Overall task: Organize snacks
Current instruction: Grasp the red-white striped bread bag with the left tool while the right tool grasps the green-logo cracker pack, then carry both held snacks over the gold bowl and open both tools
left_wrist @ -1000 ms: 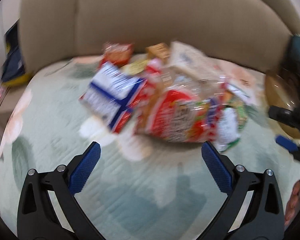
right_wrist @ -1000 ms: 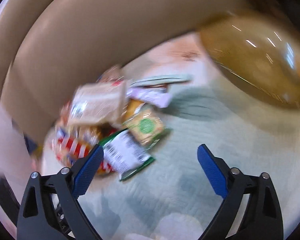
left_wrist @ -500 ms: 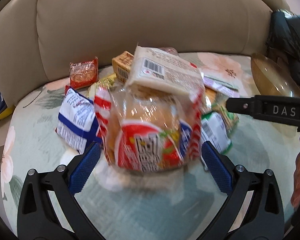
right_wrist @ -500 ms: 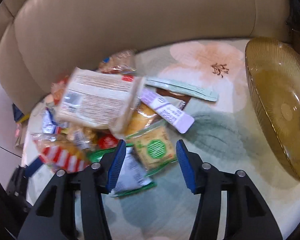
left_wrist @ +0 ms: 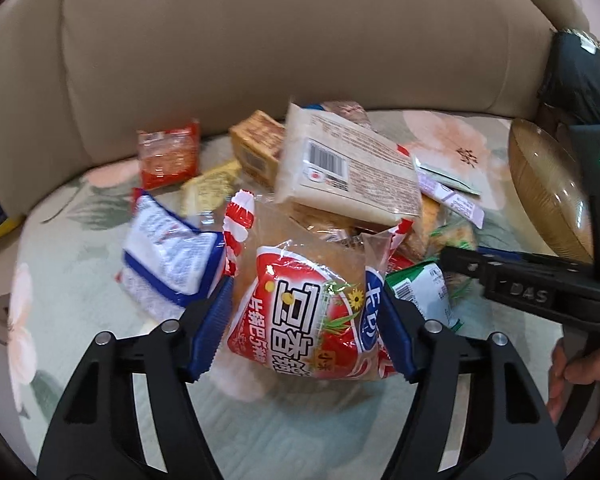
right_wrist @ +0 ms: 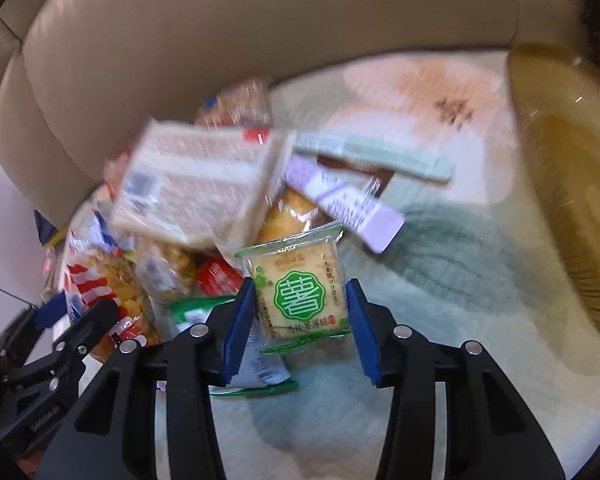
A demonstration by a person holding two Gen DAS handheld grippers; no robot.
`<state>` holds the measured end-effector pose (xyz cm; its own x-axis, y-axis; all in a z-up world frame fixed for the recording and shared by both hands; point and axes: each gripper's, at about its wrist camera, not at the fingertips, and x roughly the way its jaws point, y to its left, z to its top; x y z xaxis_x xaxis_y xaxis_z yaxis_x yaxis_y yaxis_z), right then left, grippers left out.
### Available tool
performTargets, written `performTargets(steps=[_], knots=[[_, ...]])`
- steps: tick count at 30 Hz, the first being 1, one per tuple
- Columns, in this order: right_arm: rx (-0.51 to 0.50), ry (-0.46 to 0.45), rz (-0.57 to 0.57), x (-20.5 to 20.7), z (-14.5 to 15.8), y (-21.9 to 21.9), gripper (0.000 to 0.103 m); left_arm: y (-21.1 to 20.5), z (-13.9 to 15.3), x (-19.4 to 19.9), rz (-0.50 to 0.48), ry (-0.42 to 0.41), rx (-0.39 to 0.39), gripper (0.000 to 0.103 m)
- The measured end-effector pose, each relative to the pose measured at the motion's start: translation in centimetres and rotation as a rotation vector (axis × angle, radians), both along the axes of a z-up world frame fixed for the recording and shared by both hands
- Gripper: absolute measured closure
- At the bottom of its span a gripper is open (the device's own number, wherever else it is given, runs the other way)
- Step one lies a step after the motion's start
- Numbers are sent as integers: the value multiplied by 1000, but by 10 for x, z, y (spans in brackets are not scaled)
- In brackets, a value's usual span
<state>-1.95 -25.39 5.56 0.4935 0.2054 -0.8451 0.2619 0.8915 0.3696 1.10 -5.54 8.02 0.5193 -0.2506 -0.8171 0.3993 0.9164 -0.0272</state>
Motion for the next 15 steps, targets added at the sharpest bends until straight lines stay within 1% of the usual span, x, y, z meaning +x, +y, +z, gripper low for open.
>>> performTargets(steps=[2,3,5,6,8,10,11,13,15], knots=[[32,-37,-25,-5,17,-8,58,5,12,-2,39,-1,-12,35],[45,-52,-42,-6,29,-16,58,5,18,-4,49,-8,-4,35],[45,-59,-60,-4,48,-26,58,-1,28,-5,56,-17,23,35],[39,-60,-69,-4,59,-35,58,-8,38,-6,57,-27,41,35],[27,-63,-95,-8,76,-54,58,-20,52,-9,44,-47,43,35],[18,-65,-129,-11,93,-77,58,-40,74,-12,19,-67,10,35],[14,-63,-140,-12,101,-87,58,-47,80,-13,14,-69,-1,35],[-17,-63,-163,-20,114,-109,58,-74,100,-13,-10,-72,-29,35],[-59,-61,-184,-34,125,-132,58,-99,114,-16,-38,-86,-47,35]])
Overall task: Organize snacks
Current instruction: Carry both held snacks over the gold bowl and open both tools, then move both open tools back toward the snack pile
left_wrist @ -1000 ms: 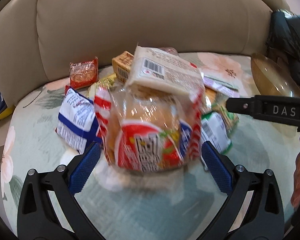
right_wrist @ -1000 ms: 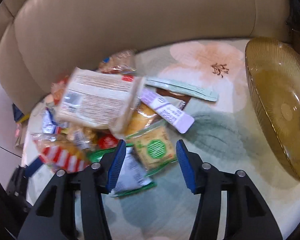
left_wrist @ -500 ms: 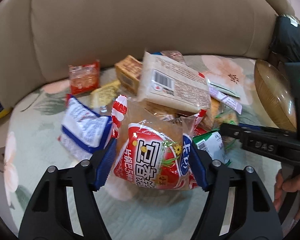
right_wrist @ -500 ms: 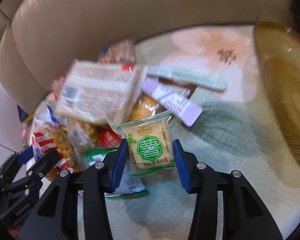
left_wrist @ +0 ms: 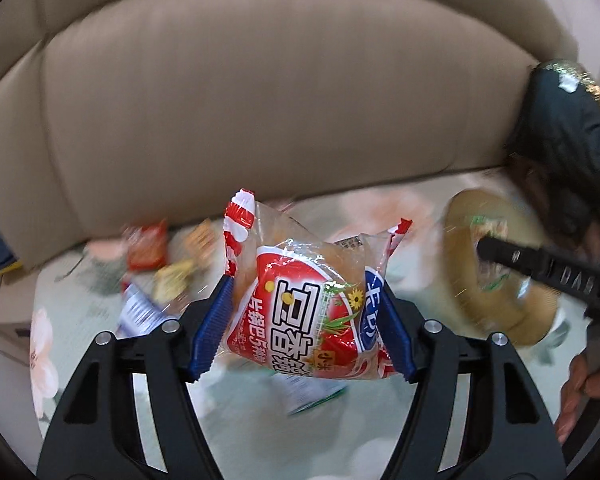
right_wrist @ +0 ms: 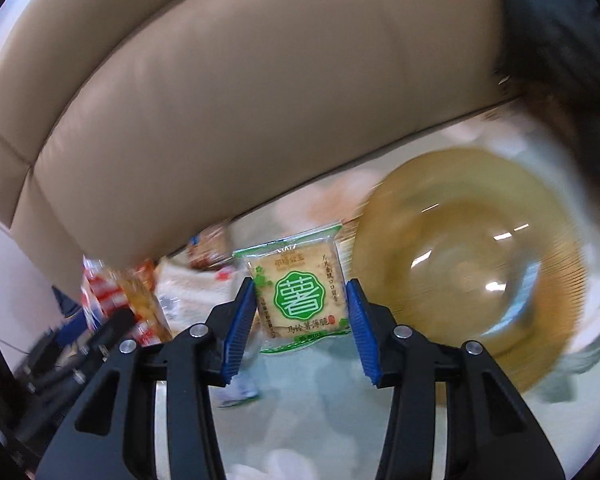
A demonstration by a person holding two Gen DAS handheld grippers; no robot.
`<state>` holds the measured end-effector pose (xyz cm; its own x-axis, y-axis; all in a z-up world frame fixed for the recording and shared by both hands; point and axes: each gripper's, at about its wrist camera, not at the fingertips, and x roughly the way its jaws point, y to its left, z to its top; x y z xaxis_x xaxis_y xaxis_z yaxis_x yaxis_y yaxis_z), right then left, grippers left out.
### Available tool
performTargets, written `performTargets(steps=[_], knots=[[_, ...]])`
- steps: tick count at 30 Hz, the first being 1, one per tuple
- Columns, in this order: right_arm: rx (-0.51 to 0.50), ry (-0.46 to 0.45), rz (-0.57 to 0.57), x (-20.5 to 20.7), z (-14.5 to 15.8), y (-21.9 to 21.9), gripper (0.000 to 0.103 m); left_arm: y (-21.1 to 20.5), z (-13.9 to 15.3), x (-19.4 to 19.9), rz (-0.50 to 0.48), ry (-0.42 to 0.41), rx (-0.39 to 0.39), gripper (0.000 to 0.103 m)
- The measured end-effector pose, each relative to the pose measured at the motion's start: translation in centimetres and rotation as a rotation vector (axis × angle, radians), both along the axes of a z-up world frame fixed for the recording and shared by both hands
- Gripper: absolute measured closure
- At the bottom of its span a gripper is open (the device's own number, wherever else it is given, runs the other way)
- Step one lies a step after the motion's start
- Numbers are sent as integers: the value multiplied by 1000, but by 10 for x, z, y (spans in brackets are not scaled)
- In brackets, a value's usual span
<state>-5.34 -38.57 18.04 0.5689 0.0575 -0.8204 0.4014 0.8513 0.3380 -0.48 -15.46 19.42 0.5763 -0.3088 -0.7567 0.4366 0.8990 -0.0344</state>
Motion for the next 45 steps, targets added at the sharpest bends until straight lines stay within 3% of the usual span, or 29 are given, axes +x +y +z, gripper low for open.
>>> performTargets(steps=[3,7,9,10,11,12,15,18,23,27,30,35,38,43,45], knots=[[-23,10,-62,-26,5,-44,58,-45,17,-3,-68,-15,-36,35],[24,15,-146,-48,-15,-80,55,-112,22,-8,-170,4,-63,34],[-49,18,-232,-58,-29,-93,15,-153,15,-10,-233,22,-63,31],[-75,9,-262,-61,-38,-96,5,-166,8,-10,-257,44,-53,26],[-57,18,-278,-66,-50,-103,5,-181,-1,-10,-281,74,-30,19],[-24,29,-288,-69,-56,-109,5,-190,-8,-9,-290,88,-9,3],[51,24,-352,-71,-70,-118,5,-196,-24,-8,-284,102,29,3],[6,-31,-349,-66,-58,-105,5,-183,-38,1,-243,148,4,3],[-58,-105,-265,-40,-39,-62,5,-140,-39,22,-130,143,-9,3],[-86,-139,-148,-14,-31,-14,5,-82,-25,29,16,37,-14,3],[-131,-136,-24,6,-27,27,5,-29,-18,40,133,18,-47,3],[-63,-175,35,14,-25,83,5,69,-20,73,355,79,-90,3],[-36,-154,47,22,-41,116,5,119,-28,86,433,127,-109,3],[-36,-85,97,25,-79,169,5,185,-56,89,476,156,-89,3],[-40,-53,106,22,-96,182,5,208,-69,87,483,171,-116,3]])
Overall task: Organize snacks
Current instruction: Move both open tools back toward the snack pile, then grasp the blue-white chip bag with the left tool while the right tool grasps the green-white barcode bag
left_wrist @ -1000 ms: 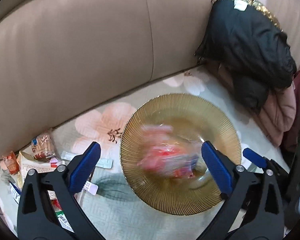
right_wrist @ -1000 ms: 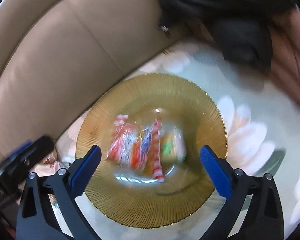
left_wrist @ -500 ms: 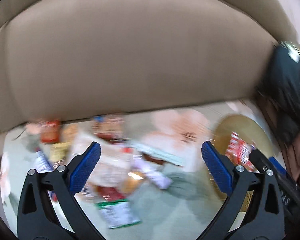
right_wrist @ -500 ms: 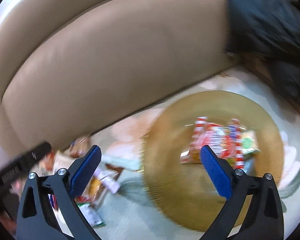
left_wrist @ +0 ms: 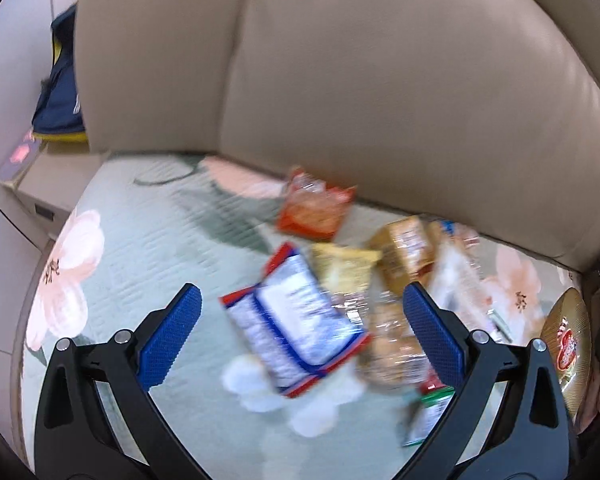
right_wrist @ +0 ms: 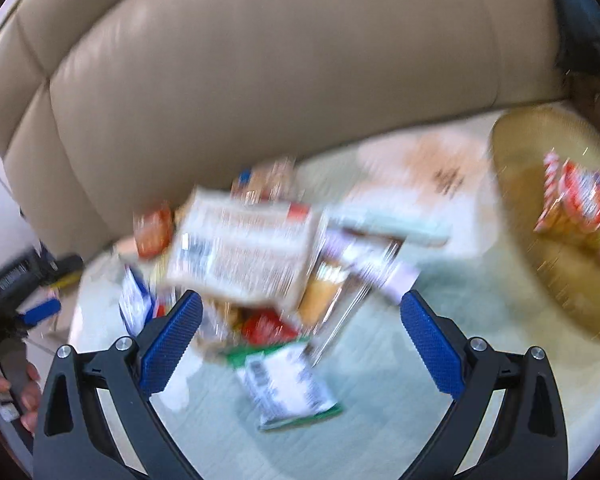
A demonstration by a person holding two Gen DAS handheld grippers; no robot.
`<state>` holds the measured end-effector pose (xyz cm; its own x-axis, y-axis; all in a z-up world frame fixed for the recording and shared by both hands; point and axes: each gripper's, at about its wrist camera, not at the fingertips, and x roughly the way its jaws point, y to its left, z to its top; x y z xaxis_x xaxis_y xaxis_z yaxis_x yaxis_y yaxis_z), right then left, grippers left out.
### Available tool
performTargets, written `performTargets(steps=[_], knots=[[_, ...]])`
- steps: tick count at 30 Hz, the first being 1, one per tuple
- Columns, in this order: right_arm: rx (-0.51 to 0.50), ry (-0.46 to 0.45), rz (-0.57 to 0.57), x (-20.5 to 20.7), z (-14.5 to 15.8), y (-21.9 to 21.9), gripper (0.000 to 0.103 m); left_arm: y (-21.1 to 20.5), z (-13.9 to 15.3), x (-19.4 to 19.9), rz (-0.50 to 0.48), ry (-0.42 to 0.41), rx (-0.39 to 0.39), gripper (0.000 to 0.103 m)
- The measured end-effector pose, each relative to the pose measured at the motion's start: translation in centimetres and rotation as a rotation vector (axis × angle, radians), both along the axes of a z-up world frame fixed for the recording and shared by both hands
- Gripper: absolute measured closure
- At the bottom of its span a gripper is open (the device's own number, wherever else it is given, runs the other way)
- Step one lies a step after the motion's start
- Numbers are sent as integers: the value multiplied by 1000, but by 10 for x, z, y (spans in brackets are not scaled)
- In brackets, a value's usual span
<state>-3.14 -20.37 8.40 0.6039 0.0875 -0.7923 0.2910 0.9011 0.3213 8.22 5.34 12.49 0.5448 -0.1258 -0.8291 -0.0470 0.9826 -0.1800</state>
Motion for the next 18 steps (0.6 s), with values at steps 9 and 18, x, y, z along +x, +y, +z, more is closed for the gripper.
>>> performTargets(steps=[9,18], knots=[[-64,157,124,4,-48,41,5,27,-41,3,74,45,-227,3],[-266,158,176,1,-67,77,5,19,-107,11,105,157,-236,3]])
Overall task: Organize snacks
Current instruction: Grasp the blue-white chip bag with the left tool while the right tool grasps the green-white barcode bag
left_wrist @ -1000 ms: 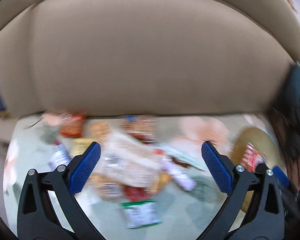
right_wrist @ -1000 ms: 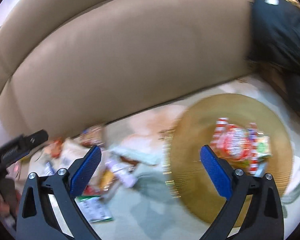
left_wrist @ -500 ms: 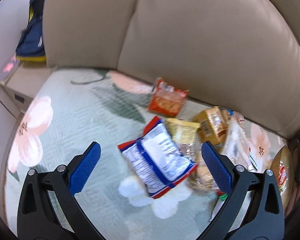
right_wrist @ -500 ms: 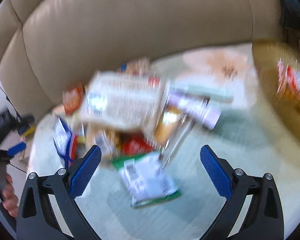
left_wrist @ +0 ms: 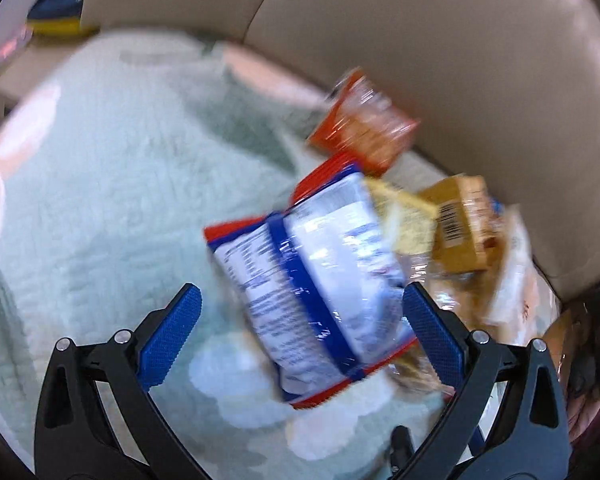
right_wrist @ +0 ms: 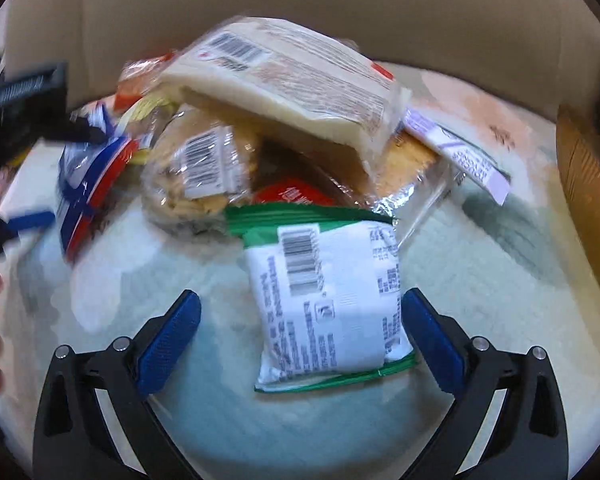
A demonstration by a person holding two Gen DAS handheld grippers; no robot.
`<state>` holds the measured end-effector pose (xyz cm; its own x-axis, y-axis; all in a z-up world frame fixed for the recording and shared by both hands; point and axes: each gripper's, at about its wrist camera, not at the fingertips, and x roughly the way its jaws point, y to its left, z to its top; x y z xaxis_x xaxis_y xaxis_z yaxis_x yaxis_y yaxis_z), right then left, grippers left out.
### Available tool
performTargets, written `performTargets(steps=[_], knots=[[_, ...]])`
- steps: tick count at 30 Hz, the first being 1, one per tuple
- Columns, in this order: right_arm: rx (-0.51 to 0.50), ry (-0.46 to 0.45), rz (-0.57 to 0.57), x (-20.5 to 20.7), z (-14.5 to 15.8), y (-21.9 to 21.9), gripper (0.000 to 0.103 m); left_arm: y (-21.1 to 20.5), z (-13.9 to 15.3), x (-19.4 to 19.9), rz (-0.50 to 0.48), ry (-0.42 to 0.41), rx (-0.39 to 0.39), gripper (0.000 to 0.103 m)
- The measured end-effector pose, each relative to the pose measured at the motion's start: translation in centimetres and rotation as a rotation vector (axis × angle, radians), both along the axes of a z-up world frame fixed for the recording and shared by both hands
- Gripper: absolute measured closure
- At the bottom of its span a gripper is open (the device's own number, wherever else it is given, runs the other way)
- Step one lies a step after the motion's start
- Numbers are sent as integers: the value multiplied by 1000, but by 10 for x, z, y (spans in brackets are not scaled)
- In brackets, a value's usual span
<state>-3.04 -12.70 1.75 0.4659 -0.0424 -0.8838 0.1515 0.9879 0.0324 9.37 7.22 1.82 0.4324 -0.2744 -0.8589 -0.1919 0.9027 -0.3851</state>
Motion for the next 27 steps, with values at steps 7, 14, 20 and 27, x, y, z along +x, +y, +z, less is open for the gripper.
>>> performTargets(steps=[7,14,20,27], knots=[[-7,12,-9,-3,1,3,5,-13,-4,10,-41,15,61,3],[10,52,0,25,0,-4,5,-64,-9,12,-198,4,360,3],[13,47,-1,23,3,-9,5,-69,-9,12,-189,9,335,3],[14,48,-4,14,1,-8,5,-68,-7,27,-187,3,336,3]])
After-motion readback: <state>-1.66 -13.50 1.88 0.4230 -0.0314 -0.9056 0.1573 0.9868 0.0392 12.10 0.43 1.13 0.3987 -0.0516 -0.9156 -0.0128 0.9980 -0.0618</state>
